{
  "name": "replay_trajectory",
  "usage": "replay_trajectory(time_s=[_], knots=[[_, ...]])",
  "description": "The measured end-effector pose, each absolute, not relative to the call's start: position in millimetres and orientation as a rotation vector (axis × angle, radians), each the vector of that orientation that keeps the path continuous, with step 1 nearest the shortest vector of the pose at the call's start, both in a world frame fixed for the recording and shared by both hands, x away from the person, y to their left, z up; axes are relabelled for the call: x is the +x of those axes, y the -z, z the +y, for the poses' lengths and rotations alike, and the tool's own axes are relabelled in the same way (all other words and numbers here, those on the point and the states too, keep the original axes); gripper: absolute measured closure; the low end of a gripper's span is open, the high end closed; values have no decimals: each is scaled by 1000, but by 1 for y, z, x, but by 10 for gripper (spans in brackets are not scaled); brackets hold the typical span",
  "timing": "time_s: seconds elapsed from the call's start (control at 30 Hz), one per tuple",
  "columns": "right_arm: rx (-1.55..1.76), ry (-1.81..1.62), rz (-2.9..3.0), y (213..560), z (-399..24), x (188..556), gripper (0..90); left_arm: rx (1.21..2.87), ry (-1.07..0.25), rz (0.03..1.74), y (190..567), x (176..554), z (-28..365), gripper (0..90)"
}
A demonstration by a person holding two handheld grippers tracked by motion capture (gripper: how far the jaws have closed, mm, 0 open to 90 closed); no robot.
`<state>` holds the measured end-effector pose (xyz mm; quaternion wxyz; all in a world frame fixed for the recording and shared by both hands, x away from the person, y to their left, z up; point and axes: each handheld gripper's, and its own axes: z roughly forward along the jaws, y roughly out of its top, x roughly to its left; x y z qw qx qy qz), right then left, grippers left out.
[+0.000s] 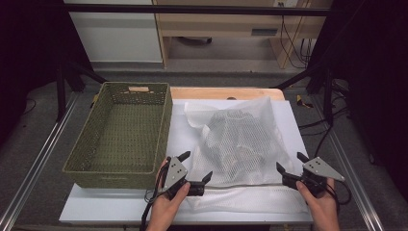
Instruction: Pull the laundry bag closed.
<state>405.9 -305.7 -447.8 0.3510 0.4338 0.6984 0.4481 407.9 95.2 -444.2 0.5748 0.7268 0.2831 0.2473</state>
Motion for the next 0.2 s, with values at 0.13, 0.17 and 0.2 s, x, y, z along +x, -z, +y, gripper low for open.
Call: replay_trajectory(time_s=[0.13, 0.17, 0.2], knots=[[1114, -1156, 1793, 447, -306, 402, 114, 1700, -571, 645, 443, 400, 95, 40], [1124, -1147, 1793, 448, -307, 403, 98, 1700, -571, 645, 443, 400, 95, 40], [1124, -1147, 1793, 448, -307, 403, 98, 1699, -571, 644, 442, 399, 94, 40]])
